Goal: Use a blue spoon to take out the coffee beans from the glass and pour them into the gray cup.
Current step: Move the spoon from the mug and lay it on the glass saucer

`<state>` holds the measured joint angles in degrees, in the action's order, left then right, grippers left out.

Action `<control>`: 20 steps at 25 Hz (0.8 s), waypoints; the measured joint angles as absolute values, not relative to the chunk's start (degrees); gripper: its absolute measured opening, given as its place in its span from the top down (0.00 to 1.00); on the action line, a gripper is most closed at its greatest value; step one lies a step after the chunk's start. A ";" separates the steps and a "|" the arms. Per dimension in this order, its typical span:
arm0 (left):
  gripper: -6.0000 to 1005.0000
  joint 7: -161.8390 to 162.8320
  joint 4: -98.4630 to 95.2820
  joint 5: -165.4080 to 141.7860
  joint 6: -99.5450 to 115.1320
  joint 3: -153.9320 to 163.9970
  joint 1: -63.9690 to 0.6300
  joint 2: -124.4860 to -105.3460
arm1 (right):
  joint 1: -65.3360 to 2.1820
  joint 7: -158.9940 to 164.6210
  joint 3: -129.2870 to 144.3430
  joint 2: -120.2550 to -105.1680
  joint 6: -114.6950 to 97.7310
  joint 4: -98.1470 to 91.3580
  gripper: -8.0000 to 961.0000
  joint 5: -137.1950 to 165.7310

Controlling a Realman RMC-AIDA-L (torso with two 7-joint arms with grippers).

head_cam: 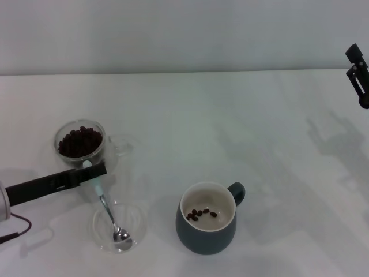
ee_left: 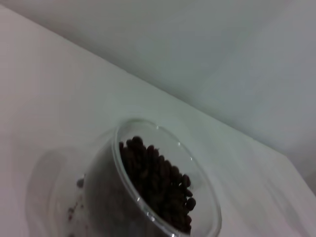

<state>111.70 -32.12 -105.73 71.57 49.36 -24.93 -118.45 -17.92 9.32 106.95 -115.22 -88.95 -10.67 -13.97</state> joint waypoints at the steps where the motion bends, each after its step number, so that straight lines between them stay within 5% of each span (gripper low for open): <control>1: 0.85 111.71 -31.92 -105.75 71.27 49.37 -24.93 -118.45 | -17.93 9.32 106.95 -115.21 -88.95 -10.64 0.37 -13.97; 7: 0.65 111.68 -31.28 -105.72 70.00 49.09 -24.46 -118.47 | -17.93 9.32 106.95 -115.21 -88.95 -10.51 0.37 -13.97; 10: 0.46 111.62 -31.42 -105.52 69.30 49.04 -24.09 -118.48 | -17.93 9.32 106.95 -115.14 -88.95 -10.46 0.37 -13.97; 20: 0.39 110.06 -32.63 -105.00 69.47 49.04 -21.80 -118.61 | -17.42 9.32 106.38 -115.13 -88.95 -10.45 0.37 -13.98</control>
<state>110.06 -32.63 -105.00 69.46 49.04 -21.80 -118.61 -17.42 9.32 106.38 -115.13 -88.95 -10.45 -13.98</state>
